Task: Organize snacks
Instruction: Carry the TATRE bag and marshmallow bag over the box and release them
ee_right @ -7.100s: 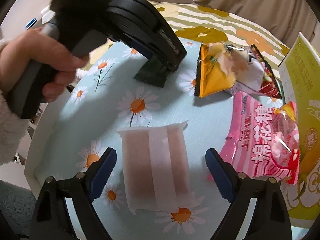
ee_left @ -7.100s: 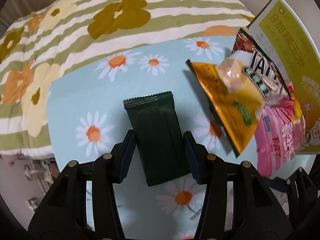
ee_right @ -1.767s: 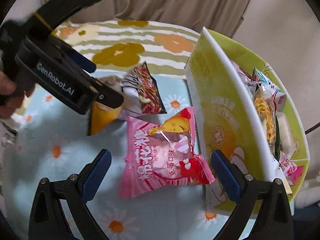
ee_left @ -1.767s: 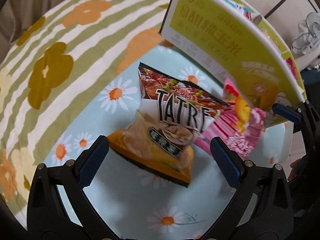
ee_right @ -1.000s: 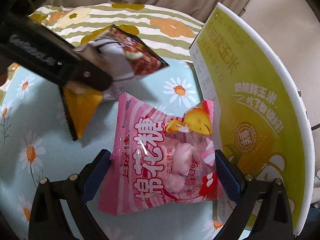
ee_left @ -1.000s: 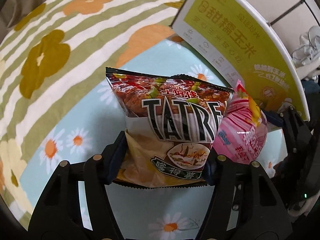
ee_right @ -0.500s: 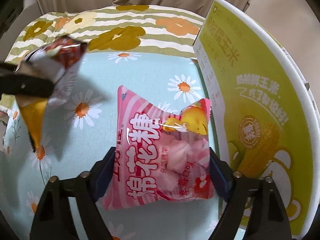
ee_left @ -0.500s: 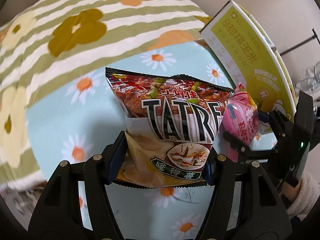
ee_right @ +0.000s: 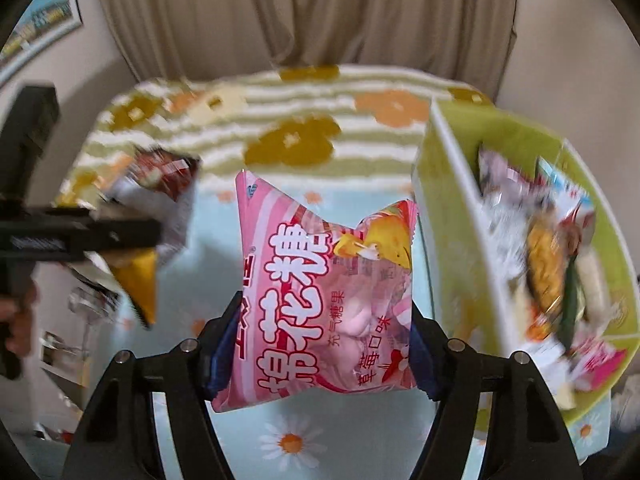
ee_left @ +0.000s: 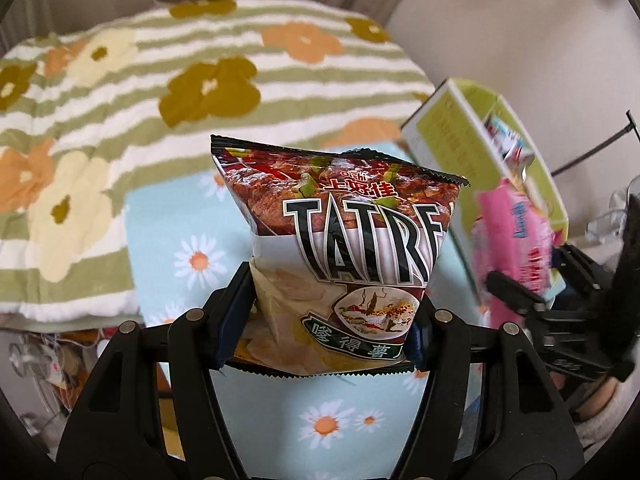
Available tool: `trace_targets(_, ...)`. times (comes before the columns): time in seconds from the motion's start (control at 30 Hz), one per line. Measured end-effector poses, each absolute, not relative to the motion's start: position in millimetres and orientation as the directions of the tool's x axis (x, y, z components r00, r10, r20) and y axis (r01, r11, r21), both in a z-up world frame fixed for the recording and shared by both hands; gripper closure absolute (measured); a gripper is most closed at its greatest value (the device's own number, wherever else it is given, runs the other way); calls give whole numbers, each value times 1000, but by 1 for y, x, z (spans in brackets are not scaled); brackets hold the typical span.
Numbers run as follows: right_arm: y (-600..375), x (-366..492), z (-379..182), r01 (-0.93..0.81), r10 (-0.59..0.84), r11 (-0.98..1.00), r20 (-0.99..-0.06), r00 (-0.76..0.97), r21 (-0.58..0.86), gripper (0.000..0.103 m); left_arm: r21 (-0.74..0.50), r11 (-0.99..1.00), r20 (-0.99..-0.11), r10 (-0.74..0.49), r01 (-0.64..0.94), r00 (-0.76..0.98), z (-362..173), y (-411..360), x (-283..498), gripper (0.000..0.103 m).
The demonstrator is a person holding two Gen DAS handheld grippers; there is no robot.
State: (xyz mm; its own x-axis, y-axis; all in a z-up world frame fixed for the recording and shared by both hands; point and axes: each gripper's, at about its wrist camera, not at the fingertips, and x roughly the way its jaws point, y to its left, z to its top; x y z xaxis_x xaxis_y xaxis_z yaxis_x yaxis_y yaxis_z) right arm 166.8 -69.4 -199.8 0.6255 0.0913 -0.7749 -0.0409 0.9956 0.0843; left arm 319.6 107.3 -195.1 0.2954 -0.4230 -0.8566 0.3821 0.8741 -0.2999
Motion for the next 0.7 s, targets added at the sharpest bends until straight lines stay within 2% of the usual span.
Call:
trace_targets(0.3, -130, 151, -128, -164, 160, 985, -684, 712, 60, 36, -318, 889, -800, -438, 330, 409, -135, 45, 298, 42)
trace_targets(0.7, -265, 140, -123, -165, 156, 985, -686, 711, 53, 36, -366, 880, -762, -471, 303, 446, -112, -107, 290, 42)
